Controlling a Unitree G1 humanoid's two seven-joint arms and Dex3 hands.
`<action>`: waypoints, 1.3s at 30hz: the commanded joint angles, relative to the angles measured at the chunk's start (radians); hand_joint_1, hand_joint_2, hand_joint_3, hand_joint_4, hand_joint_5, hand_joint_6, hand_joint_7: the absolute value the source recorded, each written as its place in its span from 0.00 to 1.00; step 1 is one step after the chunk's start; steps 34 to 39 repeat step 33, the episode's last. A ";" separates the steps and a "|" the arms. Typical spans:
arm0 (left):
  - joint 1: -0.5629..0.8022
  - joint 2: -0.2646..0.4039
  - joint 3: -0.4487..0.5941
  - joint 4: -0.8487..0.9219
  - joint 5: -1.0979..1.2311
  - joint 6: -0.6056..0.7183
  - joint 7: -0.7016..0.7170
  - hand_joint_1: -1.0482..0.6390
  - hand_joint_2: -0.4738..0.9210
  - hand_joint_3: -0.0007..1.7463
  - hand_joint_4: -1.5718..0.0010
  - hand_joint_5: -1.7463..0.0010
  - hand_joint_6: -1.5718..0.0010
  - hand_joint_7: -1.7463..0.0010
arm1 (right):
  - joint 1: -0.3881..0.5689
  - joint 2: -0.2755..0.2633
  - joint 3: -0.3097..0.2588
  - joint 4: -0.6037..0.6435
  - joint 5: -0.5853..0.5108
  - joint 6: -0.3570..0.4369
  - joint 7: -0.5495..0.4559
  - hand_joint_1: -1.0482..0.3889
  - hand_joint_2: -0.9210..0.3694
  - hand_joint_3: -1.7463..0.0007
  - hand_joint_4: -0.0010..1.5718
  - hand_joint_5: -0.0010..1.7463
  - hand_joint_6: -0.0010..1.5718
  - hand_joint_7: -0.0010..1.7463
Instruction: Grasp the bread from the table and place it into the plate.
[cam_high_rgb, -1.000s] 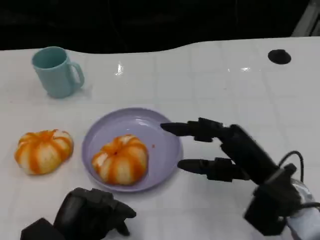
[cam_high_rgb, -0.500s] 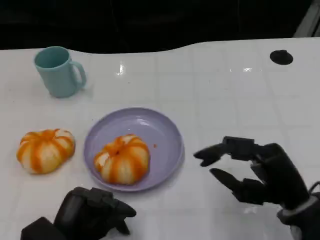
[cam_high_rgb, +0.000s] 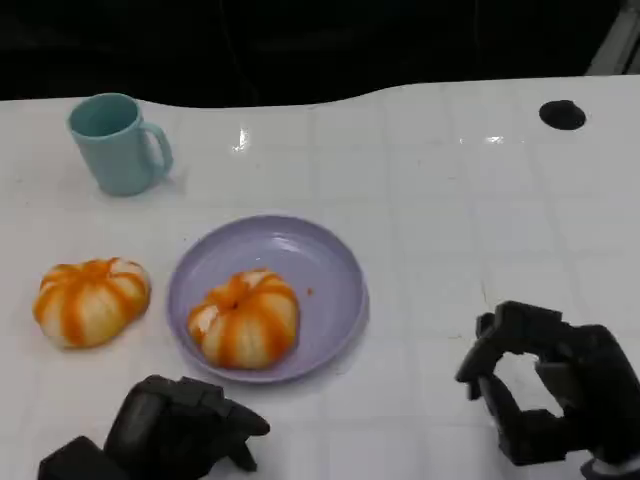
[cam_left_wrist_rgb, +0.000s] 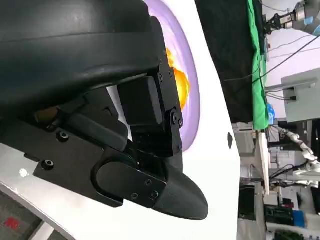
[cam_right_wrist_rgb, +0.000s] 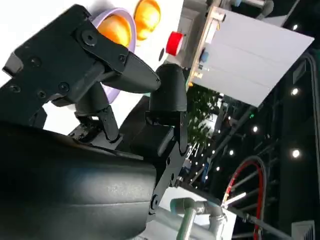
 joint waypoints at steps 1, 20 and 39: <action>0.011 0.021 0.003 -0.005 -0.006 0.006 -0.007 0.00 1.00 0.04 0.16 0.43 0.01 0.84 | 0.032 -0.004 -0.017 -0.016 0.036 -0.001 0.027 0.62 0.43 0.22 0.60 1.00 0.56 0.87; -0.001 0.045 0.015 0.024 -0.017 0.000 -0.024 0.00 1.00 0.05 0.17 0.42 0.01 0.84 | 0.067 0.033 -0.029 0.065 0.031 -0.036 0.078 0.65 0.49 0.16 0.58 0.95 0.57 0.79; -0.007 0.050 0.020 0.032 -0.030 0.012 -0.040 0.00 1.00 0.04 0.17 0.42 0.01 0.84 | 0.064 0.053 -0.048 0.066 0.034 -0.052 0.081 0.62 0.47 0.19 0.59 0.96 0.57 0.78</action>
